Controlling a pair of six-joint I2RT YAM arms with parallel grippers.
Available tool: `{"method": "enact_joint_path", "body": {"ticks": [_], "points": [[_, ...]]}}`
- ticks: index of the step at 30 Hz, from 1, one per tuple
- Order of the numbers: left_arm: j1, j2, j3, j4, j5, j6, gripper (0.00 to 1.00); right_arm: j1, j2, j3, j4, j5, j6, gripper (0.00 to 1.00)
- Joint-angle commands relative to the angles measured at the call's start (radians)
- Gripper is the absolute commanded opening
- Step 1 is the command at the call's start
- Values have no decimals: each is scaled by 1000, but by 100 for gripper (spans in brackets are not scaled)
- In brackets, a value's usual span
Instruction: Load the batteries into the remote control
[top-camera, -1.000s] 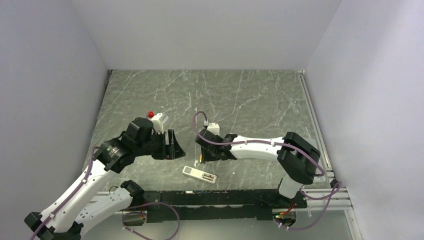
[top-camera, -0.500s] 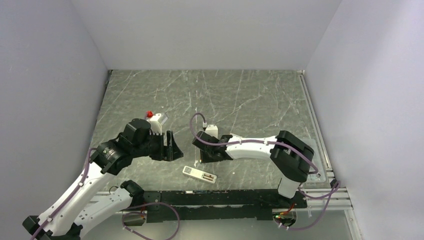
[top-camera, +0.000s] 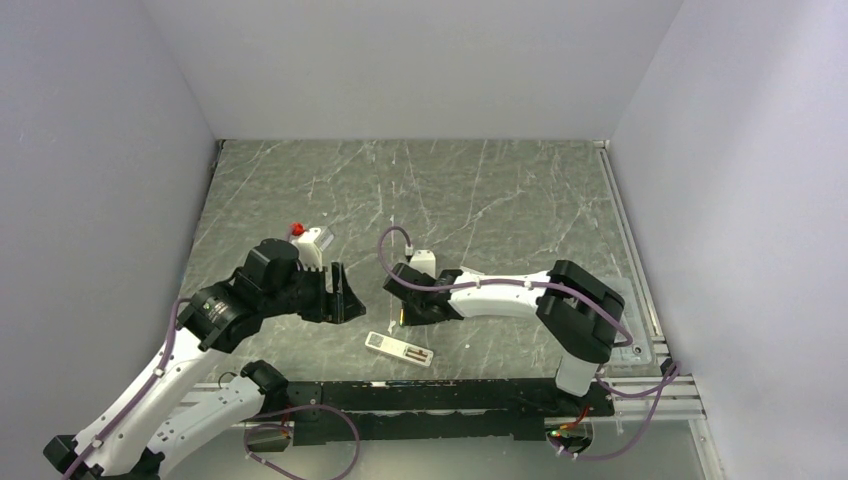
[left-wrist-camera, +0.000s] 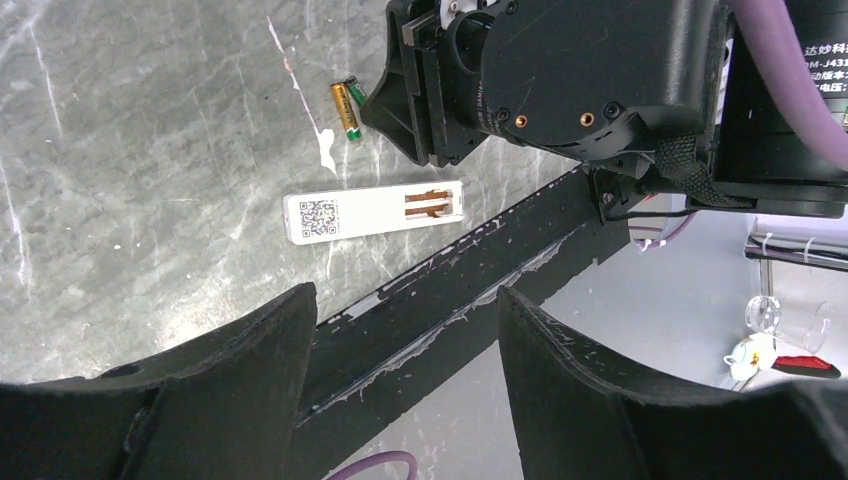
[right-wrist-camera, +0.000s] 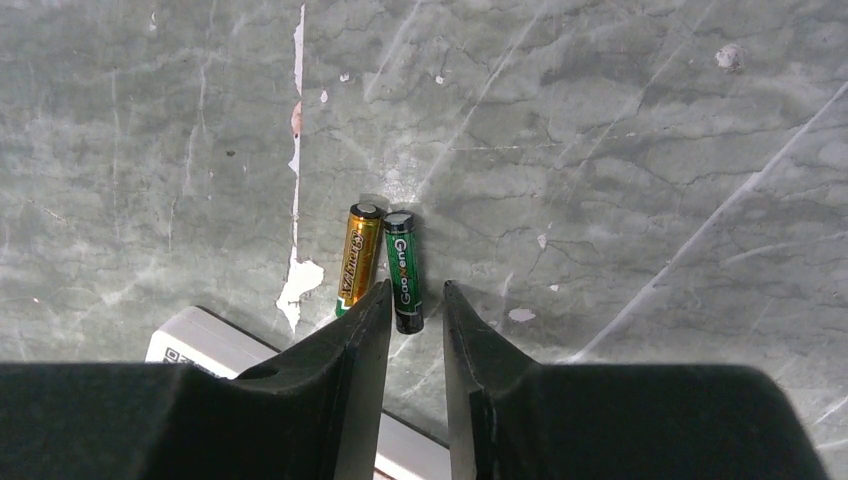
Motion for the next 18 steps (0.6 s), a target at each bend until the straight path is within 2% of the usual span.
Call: {"method": "enact_joint_path", "body": {"ticks": [1,18], "points": [[3,-14,-6,21,1,12,71,13,16,34,-24,33,10,27],[3,-10,-13,26,2,6,71,43,47,64,-95,70,-47,20]]}}
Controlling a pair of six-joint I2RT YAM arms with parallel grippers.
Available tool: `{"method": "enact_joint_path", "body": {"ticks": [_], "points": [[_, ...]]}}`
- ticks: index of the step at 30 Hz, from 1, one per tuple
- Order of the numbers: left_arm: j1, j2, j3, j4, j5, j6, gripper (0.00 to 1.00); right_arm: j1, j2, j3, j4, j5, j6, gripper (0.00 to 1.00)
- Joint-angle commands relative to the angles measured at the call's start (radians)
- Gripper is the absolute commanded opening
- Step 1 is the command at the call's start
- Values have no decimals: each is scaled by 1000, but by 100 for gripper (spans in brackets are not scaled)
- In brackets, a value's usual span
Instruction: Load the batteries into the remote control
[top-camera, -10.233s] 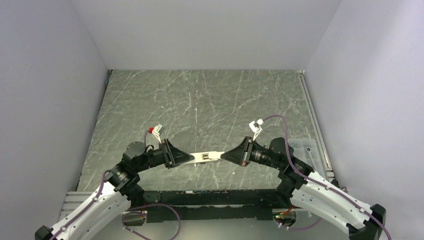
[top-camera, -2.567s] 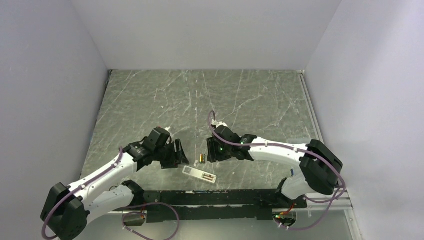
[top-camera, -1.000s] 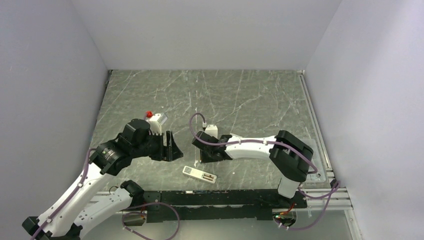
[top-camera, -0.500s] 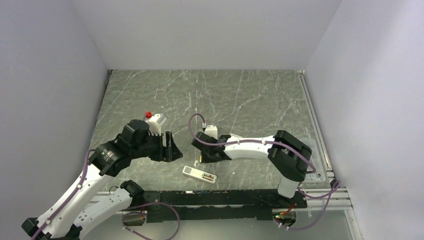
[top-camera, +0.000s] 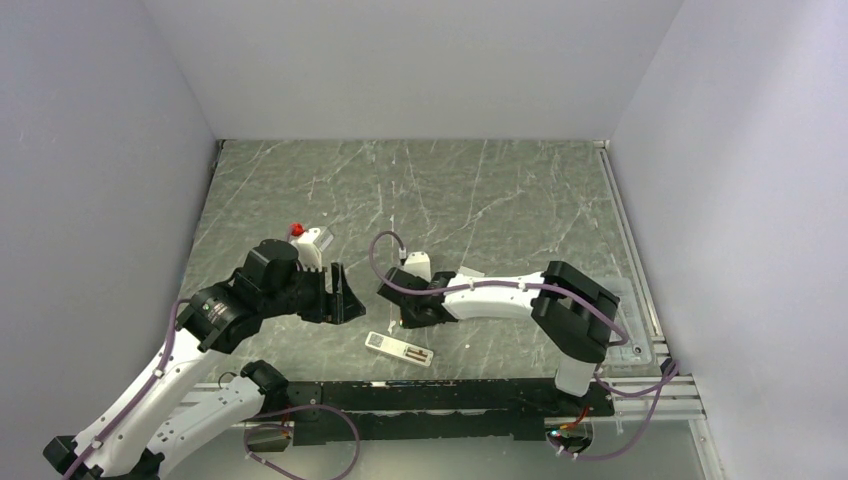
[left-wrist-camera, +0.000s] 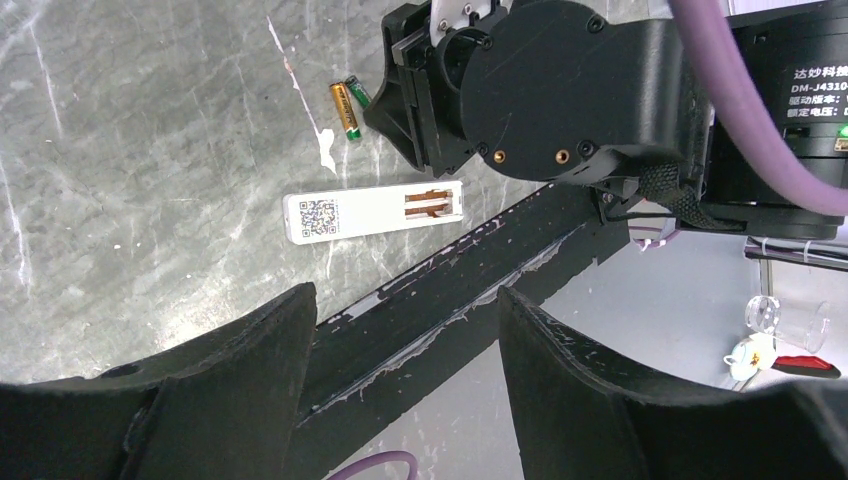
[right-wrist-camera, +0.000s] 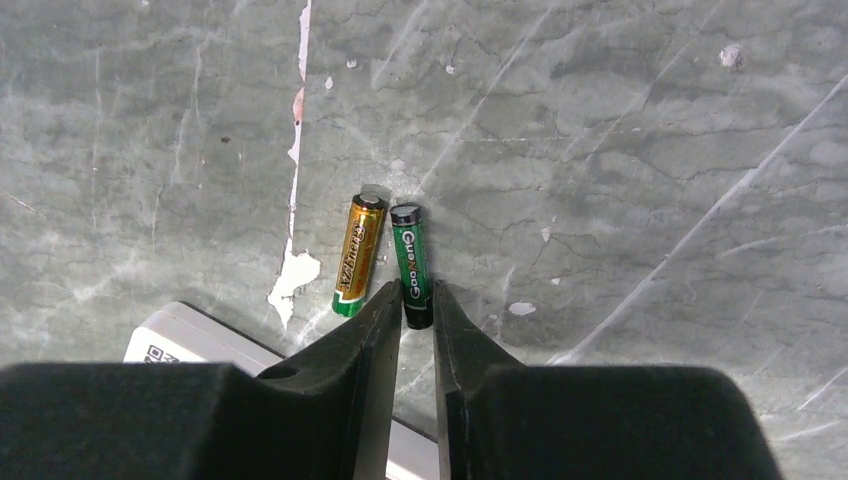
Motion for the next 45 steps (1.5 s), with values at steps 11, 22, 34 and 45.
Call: {"method": "enact_joint_path", "body": {"ticks": [11,22,34,45], "points": [[3,7,-10,23,-23,-3,71,28,48,54,-111,75,-94,20],[3,23,-29,37,-32,-24,71,30,15,42,-105,87,-158,0],[3,52,-59,66,-18,-39,69,29,-195,-44,-38,29,-303,0],[3,81,-107,103,-30,-78,69,31,-417,-162,-30,-105,-480,0]]}}
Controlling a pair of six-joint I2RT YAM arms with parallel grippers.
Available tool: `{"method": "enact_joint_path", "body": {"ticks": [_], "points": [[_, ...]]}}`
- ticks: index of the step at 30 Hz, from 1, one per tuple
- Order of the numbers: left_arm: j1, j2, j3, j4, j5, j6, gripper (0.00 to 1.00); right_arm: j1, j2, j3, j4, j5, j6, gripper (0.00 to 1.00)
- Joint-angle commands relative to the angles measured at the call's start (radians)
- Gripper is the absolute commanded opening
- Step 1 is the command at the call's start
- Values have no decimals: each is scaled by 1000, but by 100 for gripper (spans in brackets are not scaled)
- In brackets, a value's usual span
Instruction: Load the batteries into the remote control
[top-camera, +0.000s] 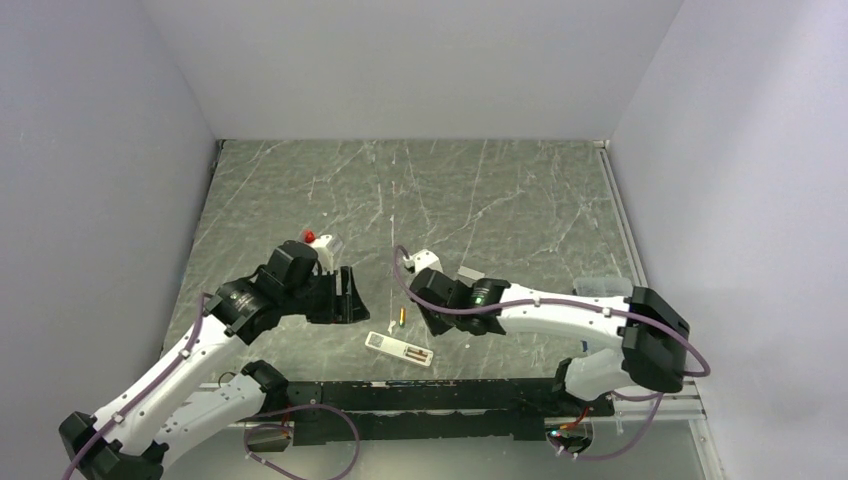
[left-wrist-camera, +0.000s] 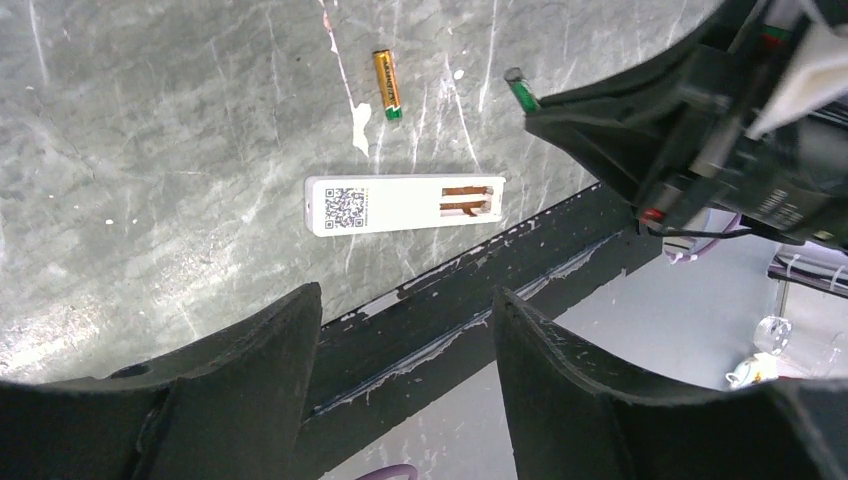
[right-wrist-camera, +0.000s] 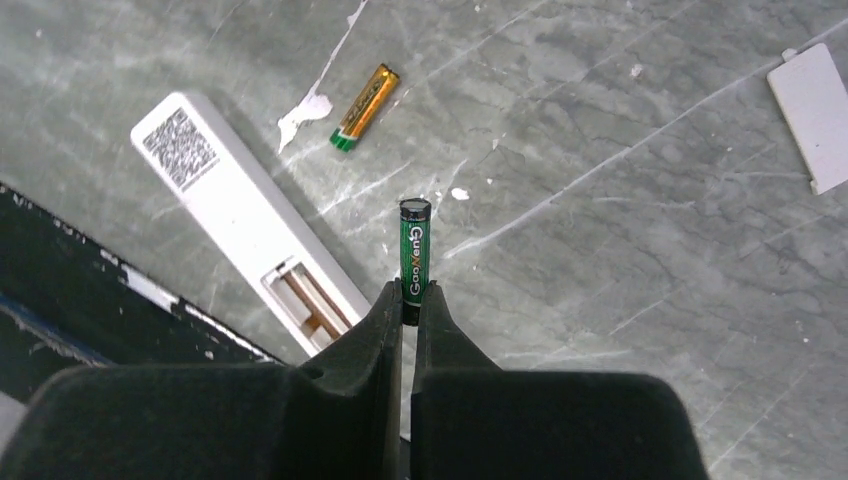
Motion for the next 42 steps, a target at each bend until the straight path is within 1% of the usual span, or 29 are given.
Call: {"method": "enact_joint_path", "body": {"ticks": [1,9,14,21,26,33,41,42], "points": [[3,9,-9,43,-12,-27,69,4,-83,-32,12,-88,-117,0],[3,27,-47,63,-16,-56,69,15,-189,-92,-3,-144,-201,0],[3,30,-73,82,-12,-81,68,18,-256,-126,12,-209,-260,0],[3,24,-124,114,-2,-109,68,46,-281,-141,24,-315,-325,0],[3,27,-143,123,-1,-116,68,62,-211,-97,-27,-332,-313,0],[3,33,-164,139,-2,-123,68,100,-99,-27,-114,-276,-295,0],[3,46,-191,167,2,-129,68,126,-28,14,-136,-273,-296,0],[3,47,-194,169,2,-130,68,127,-20,19,-138,-252,-295,0]]}}
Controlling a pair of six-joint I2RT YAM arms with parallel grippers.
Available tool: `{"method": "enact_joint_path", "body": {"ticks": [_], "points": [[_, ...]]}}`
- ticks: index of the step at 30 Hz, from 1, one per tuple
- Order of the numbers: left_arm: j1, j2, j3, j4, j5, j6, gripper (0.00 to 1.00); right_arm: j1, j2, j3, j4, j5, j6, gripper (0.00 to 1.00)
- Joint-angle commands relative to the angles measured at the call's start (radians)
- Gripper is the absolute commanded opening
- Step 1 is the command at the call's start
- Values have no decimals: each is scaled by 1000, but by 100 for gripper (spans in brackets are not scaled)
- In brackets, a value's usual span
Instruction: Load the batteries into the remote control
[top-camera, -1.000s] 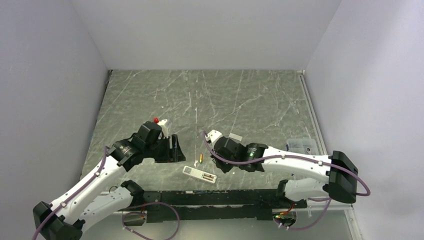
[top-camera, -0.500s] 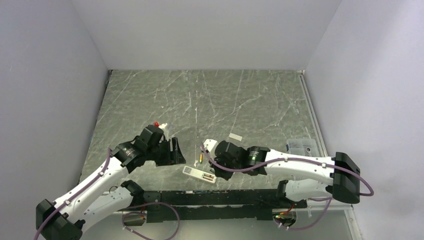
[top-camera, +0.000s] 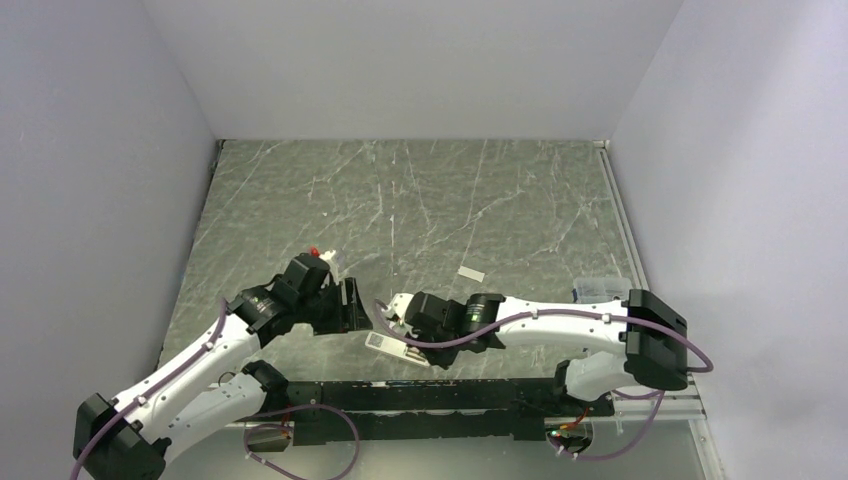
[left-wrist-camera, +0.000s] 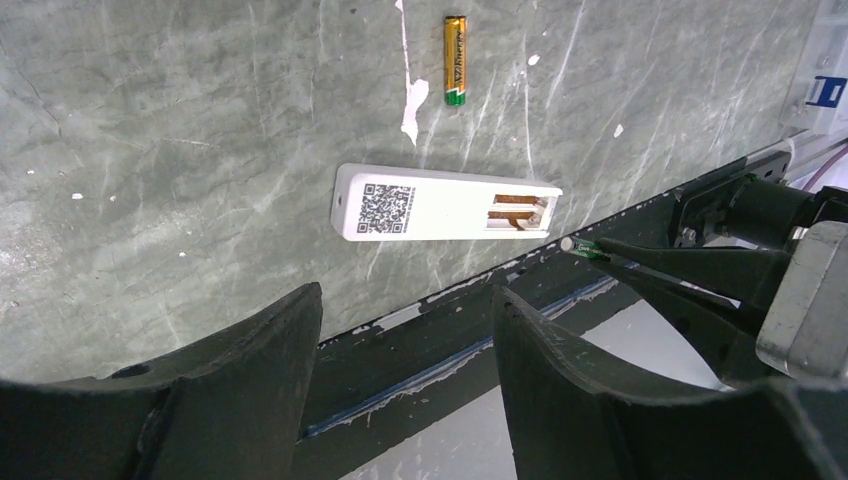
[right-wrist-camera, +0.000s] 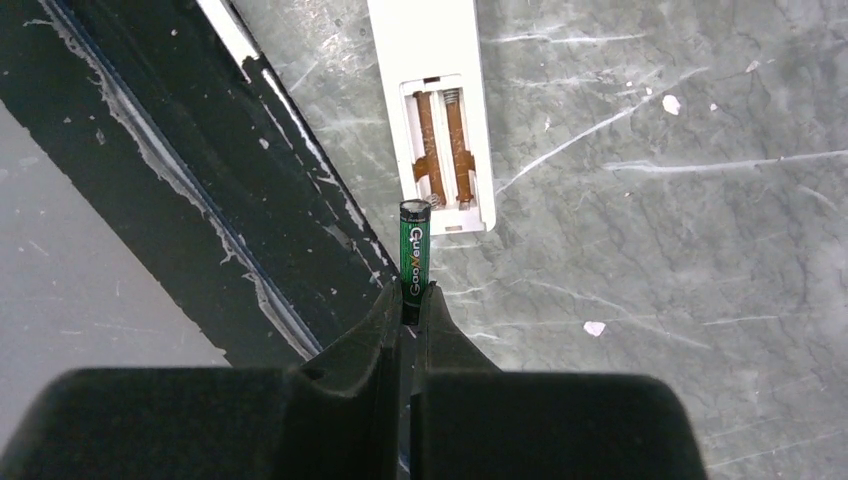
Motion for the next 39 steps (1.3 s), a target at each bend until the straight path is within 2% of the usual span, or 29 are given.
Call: {"method": "enact_joint_path", "body": {"ticks": [1,13,39], "points": [[3,5,-13,42,6,-18,68,10,30,53,-24,45,1,0],[3,7,-29,10,-53,-64,68,10,112,87,-21,54,-18,0],[3,12,-39,23,-36,-59,67,6,210,142,-32,89,-18,1]]}}
